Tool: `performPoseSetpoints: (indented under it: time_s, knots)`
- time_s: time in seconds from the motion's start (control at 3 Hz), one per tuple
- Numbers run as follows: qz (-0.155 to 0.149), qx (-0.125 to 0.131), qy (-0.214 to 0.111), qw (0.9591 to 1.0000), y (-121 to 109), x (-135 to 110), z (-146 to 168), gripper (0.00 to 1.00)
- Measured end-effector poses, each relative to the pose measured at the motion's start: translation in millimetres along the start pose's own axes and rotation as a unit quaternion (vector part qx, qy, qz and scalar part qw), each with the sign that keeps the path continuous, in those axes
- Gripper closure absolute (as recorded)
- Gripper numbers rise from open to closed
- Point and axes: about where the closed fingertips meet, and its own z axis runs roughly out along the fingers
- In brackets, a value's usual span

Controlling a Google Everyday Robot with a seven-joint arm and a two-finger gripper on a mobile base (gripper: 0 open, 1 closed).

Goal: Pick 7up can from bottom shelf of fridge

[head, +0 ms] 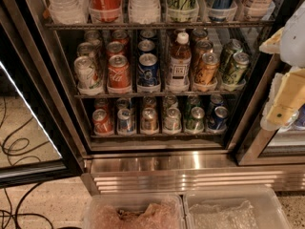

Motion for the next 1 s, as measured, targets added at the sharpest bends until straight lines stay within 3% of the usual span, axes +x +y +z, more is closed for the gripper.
performPoseSetpoints:
  time_s: [0.33, 0.67, 1.0]
  knots:
    - [0.000, 0.000, 0.000, 1.0000, 0, 0, 0, 0.00]
    - [0.011, 0.018, -0.010, 0.9997, 0, -2, 0, 0.00]
    - [0.075, 0.040, -0.049, 0.9952, 28, -11, 5, 0.00]
